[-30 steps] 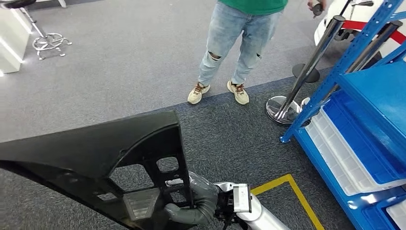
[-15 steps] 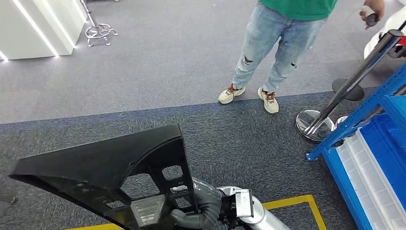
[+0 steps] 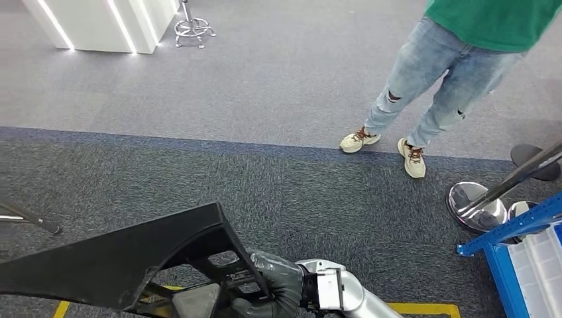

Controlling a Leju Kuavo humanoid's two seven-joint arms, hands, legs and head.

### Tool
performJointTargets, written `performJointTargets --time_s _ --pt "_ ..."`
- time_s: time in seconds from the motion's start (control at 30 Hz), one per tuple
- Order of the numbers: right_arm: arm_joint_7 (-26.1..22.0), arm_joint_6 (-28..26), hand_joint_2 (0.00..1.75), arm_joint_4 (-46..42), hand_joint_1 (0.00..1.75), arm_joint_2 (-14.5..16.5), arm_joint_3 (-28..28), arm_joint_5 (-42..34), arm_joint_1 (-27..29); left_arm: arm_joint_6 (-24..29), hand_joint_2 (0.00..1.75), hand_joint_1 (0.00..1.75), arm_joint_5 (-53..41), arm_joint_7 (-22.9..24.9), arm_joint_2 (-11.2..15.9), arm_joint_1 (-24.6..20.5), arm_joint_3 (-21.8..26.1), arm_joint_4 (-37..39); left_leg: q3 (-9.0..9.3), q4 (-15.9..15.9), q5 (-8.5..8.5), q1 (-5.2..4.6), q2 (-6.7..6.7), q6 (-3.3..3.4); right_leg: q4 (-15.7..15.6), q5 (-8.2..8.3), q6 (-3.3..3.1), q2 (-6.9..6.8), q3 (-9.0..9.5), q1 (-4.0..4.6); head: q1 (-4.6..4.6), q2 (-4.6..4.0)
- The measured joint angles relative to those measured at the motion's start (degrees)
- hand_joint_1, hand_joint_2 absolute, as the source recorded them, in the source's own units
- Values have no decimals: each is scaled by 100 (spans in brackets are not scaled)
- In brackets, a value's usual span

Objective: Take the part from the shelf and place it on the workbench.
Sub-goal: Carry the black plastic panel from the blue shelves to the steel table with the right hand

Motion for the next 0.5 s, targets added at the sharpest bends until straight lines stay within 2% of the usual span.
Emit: performJointTargets --time_s 0.03,0.1,0.13,0.17,0.23,0.27,0.3,0.37,0.43,0.47,0.5 --pt "1 3 175 2 175 -1 18 0 -8 31 175 0 -2 -4 -5 2 11 0 1 15 -1 1 -85 -10 -340 226 -9 53 149 -14 -1 0" --pt "1 12 175 1 175 -2 48 -1 -28 87 175 0 -10 -18 -16 -2 21 0 -22 60 -10 -3 -238 -49 -1070 555 -30 314 466 -54 -2 0" --pt "1 16 175 -1 175 -3 59 -1 -34 112 175 0 -15 -27 -19 -5 24 0 -47 77 -9 -2 -303 -83 -1286 620 -41 418 555 -62 -4 0" --pt "2 22 175 -2 175 -4 70 -2 -38 132 175 0 -20 -35 -20 -1 27 0 -73 83 -3 2 -363 -123 -1364 617 -58 470 579 -54 -6 0" --pt "3 38 175 -10 175 -5 89 -1 -51 172 175 0 -41 -56 -21 24 41 0 -109 72 18 24 -451 -206 -1401 635 -118 365 594 -35 -7 -1" --pt "3 48 175 -14 175 -4 100 -2 -61 182 175 0 -54 -72 -24 39 49 0 -132 111 -7 24 -365 -235 -1429 652 -159 299 611 -33 -10 -1" --pt "2 57 175 -20 175 -4 108 -4 -69 186 175 0 -67 -98 -27 42 55 0 -193 235 -87 21 -215 -257 -1459 666 -201 222 629 -35 -12 -1" --pt "-1 72 175 -27 175 -5 118 -9 -70 184 175 0 -94 -171 -31 17 60 0 -472 821 -415 13 152 -289 -1491 668 -260 47 650 -14 -19 0" --pt "-2 76 175 -31 175 -10 122 -12 -62 178 175 0 -120 -243 -31 -7 60 0 -800 1517 -713 25 275 -320 -1489 653 -286 -138 649 15 -20 0" --pt "-1 75 175 -34 175 -14 126 -13 -60 171 175 0 -129 -271 -31 -2 61 0 -854 1658 -732 30 297 -330 -1487 645 -290 -225 650 25 -20 0" --pt "0 71 175 -43 175 -16 130 -13 -59 162 175 0 -137 -295 -30 7 61 0 -789 1570 -646 35 320 -334 -1483 636 -287 -309 654 31 -21 0"
